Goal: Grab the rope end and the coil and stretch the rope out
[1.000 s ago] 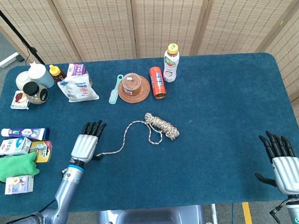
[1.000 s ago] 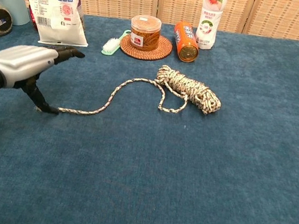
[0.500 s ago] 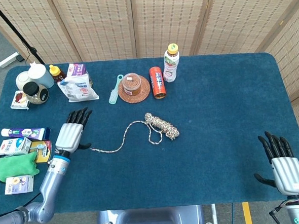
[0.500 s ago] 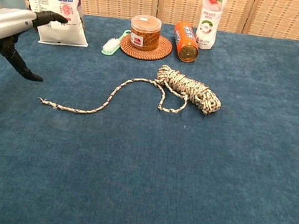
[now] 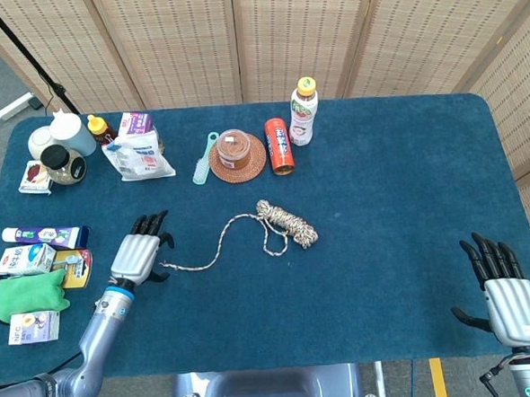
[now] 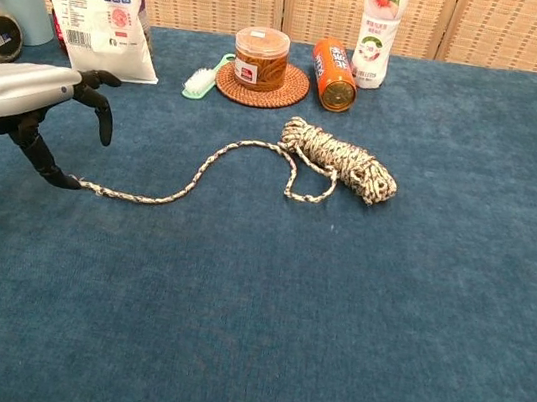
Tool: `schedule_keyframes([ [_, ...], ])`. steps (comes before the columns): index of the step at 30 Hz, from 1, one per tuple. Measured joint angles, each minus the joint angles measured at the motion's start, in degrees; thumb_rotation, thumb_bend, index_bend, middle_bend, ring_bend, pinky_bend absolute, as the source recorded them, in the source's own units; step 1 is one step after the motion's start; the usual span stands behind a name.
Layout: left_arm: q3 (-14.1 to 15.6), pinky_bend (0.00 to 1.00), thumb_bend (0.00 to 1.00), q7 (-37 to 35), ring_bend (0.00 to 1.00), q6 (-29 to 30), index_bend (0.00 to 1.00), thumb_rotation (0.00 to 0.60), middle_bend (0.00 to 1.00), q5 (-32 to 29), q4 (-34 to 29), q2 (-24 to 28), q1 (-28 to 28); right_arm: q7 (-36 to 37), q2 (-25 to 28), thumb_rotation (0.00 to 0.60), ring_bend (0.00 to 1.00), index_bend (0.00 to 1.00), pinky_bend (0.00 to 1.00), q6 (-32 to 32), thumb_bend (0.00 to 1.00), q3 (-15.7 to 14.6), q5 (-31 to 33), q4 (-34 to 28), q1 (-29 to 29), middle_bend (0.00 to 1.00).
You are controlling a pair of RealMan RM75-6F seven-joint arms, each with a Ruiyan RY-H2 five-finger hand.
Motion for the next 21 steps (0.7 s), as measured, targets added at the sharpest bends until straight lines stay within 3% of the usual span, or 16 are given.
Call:
schedule_keyframes([
  [10,1.40,0.00,0.20,0.37,0.00,1.04,0.54,0.600,0.00,-1.47,2.47,-2.93,-0.42,1.08,0.25,0.600,0.00,0.00,0.00,-0.91,0.00,0.11,0.75,0.18,0.38,0.00],
  [15,1.86,0.00,0.27,0.89,0.00,1.30,0.52,0.600,0.00,-1.67,2.68,-3.43,-0.81,1.52,0.47,0.600,0.00,0.00,0.00,-0.87,0.00,0.02,0.56,0.19,0.39,0.00],
  [21,2.36,0.00,0.28,0.95,0.00,1.29,0.50,0.600,0.00,-1.90,2.71,-3.90,-1.11,1.92,0.66,0.600,0.00,0.00,0.00,-0.81,0.00,0.02,0.59,0.13,0.37,0.00],
])
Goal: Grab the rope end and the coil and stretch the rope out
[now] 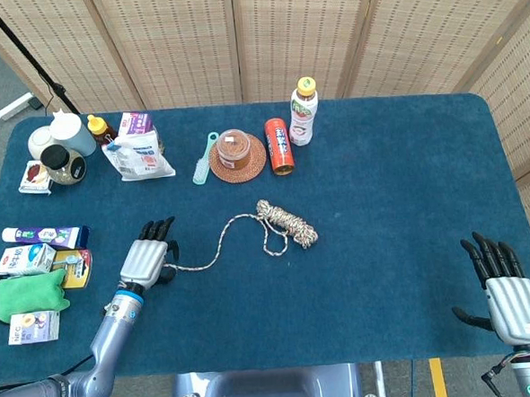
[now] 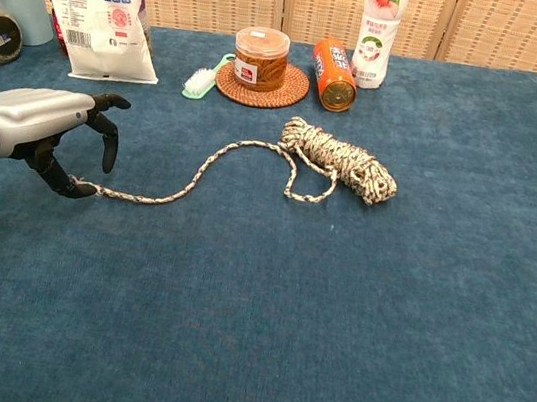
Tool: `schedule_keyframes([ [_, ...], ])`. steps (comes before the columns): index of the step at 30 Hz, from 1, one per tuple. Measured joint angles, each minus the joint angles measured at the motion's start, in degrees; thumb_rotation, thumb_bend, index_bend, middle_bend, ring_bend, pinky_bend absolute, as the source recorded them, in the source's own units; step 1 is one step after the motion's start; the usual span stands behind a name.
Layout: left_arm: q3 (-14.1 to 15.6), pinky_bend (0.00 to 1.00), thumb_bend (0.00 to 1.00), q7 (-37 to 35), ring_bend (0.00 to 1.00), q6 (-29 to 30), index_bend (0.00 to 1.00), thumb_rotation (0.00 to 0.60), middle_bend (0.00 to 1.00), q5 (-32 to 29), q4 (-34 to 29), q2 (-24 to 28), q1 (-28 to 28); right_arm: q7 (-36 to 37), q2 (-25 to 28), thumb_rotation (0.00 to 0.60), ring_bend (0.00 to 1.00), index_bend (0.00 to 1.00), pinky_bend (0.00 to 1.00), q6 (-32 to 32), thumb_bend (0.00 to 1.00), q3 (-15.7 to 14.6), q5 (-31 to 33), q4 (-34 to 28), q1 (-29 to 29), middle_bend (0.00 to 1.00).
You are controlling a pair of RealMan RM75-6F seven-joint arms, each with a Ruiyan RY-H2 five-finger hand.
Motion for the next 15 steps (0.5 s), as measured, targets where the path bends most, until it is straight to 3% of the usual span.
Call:
schedule_keyframes([
  [8,0.41,0.00,0.38,0.78,0.00,0.38,0.40,0.600,0.00,-0.09,0.53,-0.64,-0.40,0.37,0.13,0.600,0.00,0.00,0.00,-0.01,0.00,-0.01,0.02,0.01,0.01,0.00],
  [15,0.76,0.00,0.38,0.95,0.00,0.49,0.42,0.600,0.00,-0.49,-0.38,-0.57,-0.47,0.64,0.30,0.600,0.00,0.00,0.00,-0.04,0.00,-0.05,-0.01,0.04,0.03,0.00],
])
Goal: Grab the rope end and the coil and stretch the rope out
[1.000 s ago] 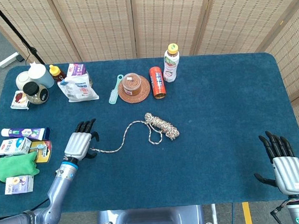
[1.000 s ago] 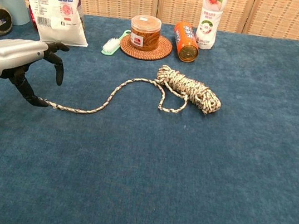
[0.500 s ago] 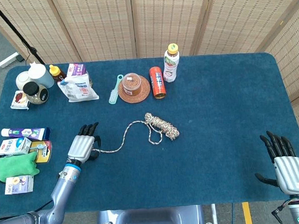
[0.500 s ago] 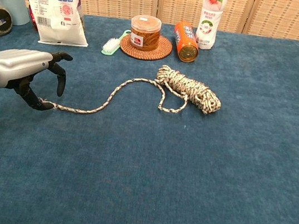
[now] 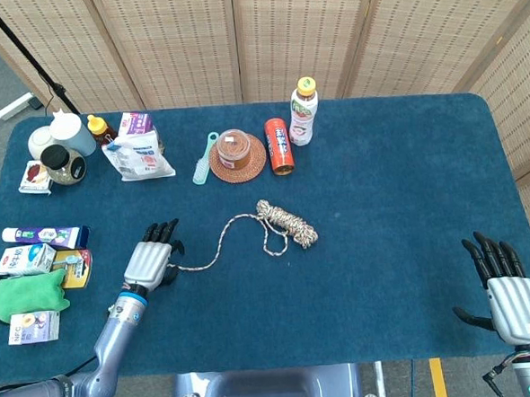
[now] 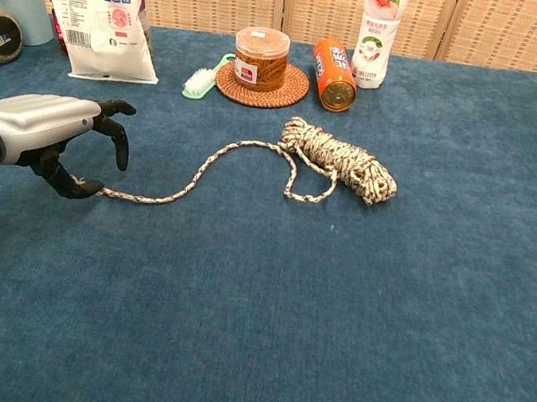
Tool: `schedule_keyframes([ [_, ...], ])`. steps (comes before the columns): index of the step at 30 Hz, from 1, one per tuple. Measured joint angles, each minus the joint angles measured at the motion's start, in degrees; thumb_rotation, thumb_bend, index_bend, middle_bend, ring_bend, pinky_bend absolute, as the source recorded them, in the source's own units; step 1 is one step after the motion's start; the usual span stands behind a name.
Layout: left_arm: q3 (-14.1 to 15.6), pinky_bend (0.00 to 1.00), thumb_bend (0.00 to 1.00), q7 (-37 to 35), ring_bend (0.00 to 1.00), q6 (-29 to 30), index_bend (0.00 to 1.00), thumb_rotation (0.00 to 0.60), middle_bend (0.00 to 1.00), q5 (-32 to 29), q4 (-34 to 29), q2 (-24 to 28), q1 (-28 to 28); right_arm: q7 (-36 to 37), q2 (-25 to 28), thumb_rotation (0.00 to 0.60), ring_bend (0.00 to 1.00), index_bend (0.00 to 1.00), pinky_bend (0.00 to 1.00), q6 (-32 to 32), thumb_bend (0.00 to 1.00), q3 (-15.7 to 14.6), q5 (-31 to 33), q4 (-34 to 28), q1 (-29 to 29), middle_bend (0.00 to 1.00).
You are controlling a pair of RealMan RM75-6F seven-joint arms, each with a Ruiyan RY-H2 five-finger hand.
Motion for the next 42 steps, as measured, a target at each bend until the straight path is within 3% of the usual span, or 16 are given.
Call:
schedule_keyframes([
  [9,0.59,0.00,0.37,0.41,0.00,0.46,0.46,0.600,0.00,-0.27,0.04,-0.17,0.08,0.11,0.07,0.600,0.00,0.00,0.00,0.07,0.00,-0.08,-0.13,-0.09,-0.03,0.00],
  [42,0.84,0.00,0.39,-0.09,0.00,1.05,0.49,0.600,0.00,0.28,2.64,-3.64,-0.27,1.00,0.41,0.600,0.00,0.00,0.00,-0.24,0.00,-0.15,-0.08,-0.02,0.14,0.00],
])
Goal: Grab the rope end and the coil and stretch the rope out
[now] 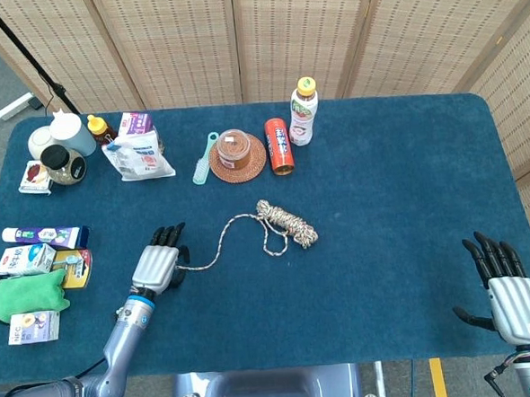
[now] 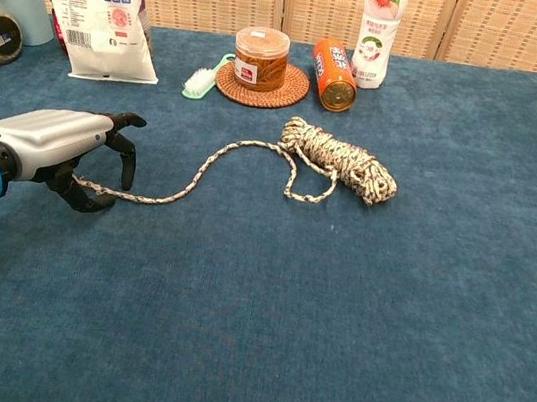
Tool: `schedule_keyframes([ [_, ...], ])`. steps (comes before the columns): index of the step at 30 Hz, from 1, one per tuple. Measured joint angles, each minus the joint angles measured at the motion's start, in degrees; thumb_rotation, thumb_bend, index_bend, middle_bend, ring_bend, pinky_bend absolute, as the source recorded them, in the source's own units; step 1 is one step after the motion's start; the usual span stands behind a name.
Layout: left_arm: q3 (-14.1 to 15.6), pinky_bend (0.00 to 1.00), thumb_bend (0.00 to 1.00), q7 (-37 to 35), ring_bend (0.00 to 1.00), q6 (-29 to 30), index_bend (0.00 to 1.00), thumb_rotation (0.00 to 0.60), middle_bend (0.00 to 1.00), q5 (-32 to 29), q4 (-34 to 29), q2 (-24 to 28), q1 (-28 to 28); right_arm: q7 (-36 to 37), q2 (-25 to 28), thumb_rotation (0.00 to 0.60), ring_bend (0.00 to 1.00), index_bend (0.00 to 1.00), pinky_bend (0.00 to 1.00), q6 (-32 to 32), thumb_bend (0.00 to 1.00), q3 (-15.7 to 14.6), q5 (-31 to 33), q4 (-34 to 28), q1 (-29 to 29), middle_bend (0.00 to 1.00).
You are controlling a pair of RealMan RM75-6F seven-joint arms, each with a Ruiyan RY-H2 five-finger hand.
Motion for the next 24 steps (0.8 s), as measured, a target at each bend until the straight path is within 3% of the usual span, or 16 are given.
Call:
schedule_keyframes([
  [24,-0.51,0.00,0.40,1.12,0.00,-0.36,0.52,0.600,0.00,-1.51,1.33,-0.63,-0.41,0.50,0.09,0.600,0.00,0.00,0.00,-0.43,0.00,-0.13,0.06,-0.03,0.19,0.00],
])
